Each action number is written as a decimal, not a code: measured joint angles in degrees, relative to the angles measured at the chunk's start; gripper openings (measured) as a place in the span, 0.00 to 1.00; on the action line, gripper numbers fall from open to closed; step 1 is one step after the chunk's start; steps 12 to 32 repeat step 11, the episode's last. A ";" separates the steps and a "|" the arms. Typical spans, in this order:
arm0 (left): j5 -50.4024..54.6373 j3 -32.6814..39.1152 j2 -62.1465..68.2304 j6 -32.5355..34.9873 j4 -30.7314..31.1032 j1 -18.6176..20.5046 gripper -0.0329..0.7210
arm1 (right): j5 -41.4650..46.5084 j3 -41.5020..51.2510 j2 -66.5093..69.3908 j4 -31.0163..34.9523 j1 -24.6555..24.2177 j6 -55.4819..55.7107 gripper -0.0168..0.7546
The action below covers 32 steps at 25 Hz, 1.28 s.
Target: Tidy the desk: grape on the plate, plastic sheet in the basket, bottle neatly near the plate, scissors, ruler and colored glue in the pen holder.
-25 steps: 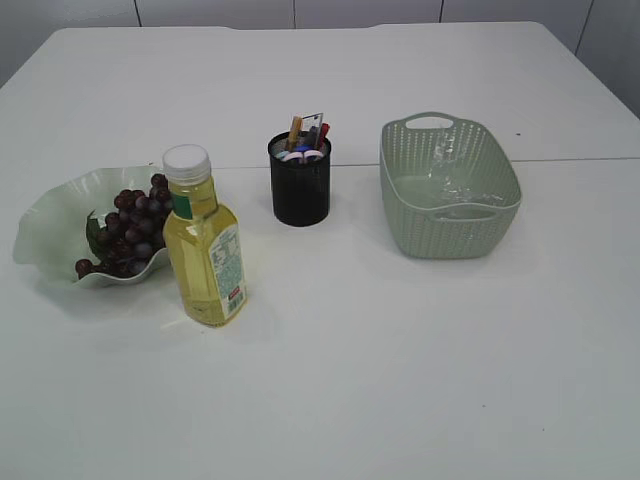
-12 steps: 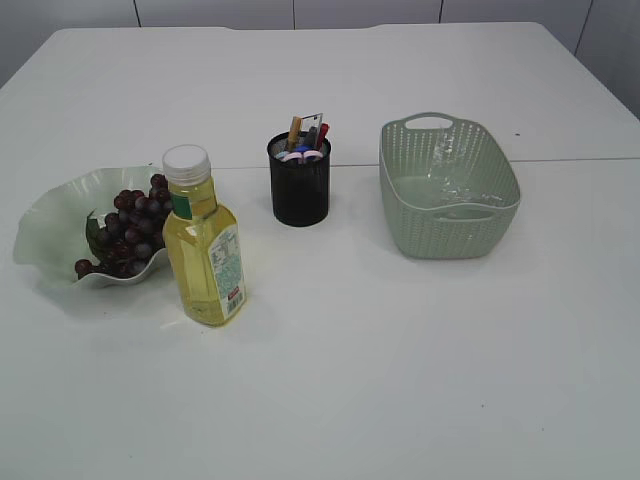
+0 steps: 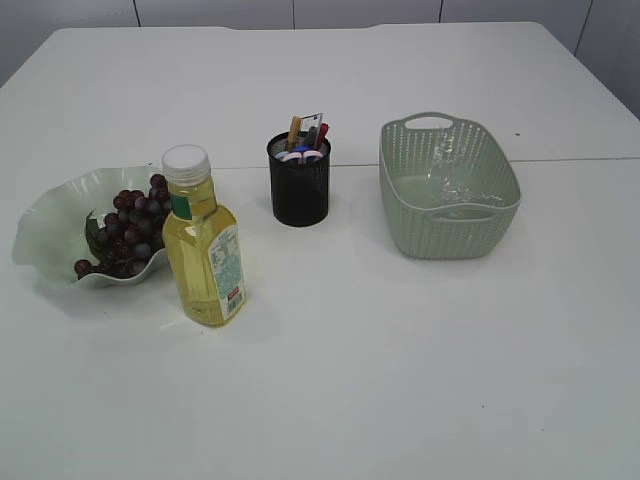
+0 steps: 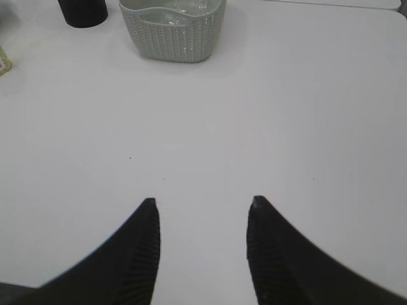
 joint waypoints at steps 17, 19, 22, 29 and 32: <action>0.00 0.00 0.00 0.00 -0.79 0.00 0.51 | 0.00 0.00 0.00 0.00 0.00 0.00 0.45; 0.00 0.00 0.00 0.00 -0.79 0.00 0.51 | 0.00 0.00 0.00 0.00 0.00 0.00 0.45; 0.00 0.00 0.00 0.00 -0.79 0.00 0.51 | 0.00 0.00 0.00 0.00 0.00 0.00 0.45; 0.00 0.00 0.00 0.00 -0.79 0.00 0.51 | 0.00 0.00 0.00 0.00 0.00 0.00 0.45; 0.00 0.00 0.00 0.00 -0.79 0.00 0.51 | 0.00 0.00 0.00 0.00 0.00 0.00 0.45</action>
